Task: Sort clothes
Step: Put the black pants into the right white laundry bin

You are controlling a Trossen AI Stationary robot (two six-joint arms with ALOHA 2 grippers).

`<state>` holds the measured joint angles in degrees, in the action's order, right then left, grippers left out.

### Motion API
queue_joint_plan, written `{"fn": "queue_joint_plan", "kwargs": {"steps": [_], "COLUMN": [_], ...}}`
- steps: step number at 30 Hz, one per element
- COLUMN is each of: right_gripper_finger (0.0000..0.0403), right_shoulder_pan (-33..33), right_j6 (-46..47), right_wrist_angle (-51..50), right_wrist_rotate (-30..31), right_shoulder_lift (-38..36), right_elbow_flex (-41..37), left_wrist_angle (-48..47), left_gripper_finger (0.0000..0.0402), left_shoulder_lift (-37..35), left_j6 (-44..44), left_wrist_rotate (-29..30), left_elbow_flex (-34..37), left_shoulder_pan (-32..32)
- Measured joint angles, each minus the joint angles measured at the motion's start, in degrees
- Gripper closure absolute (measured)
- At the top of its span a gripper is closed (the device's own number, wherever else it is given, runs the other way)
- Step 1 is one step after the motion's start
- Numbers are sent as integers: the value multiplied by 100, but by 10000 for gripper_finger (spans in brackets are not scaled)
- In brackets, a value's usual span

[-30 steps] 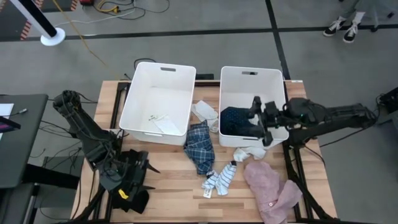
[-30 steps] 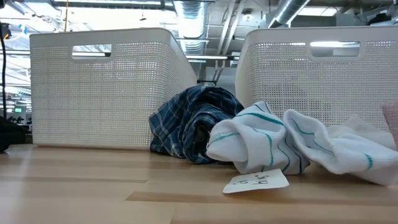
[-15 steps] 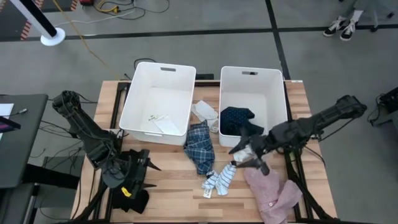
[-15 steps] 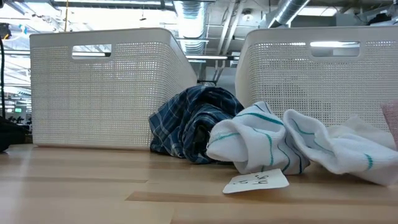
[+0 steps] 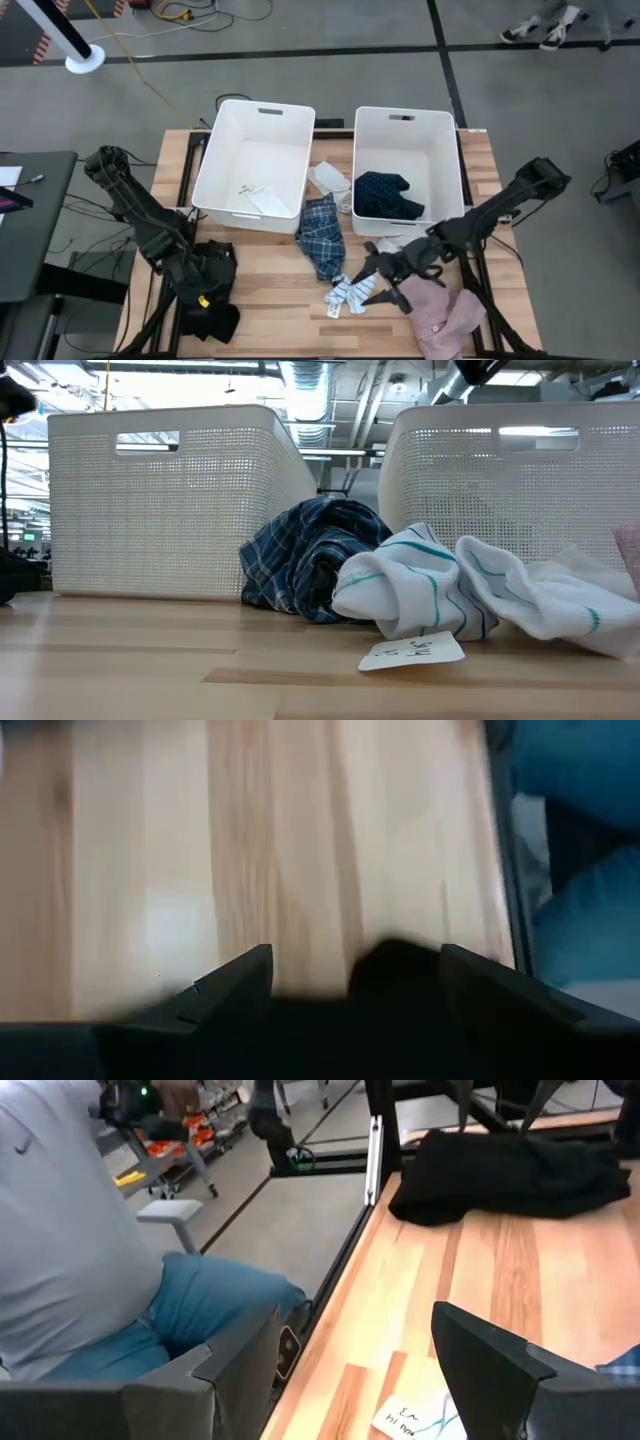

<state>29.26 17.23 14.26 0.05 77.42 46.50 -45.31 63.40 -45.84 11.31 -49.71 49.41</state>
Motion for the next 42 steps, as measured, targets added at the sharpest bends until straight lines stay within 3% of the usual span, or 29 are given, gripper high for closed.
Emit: {"fn": "queue_joint_plan", "kwargs": {"steps": [5, 12, 21, 28, 34, 42], "right_gripper_finger": [126, 126, 127, 127, 127, 127], "right_shoulder_pan": [-12, 1, -1, -24, -53, -53], "right_j6": [149, 242, 181, 179, 181, 180], "right_wrist_angle": [10, 230, 308, 310, 308, 357], "right_wrist_rotate": [0, 0, 0, 0, 0, 0], "right_shoulder_lift": [243, 435, 438, 438, 438, 438], "right_elbow_flex": [0, 0, -2, -2, -2, -2], "left_wrist_angle": [-692, -824, -925, -842, -587, 459], "left_gripper_finger": [123, 123, 123, 123, 123, 141], "left_shoulder_lift": [0, 169, 1266, 2121, 2534, 2605], "left_j6": [-436, -687, -212, 488, 664, 785], "left_wrist_rotate": [-807, -1003, -1444, -924, -248, 676], "left_elbow_flex": [0, 2, 9, -14, -13, -2], "left_shoulder_pan": [250, 799, 1366, 1386, 962, 196]}}
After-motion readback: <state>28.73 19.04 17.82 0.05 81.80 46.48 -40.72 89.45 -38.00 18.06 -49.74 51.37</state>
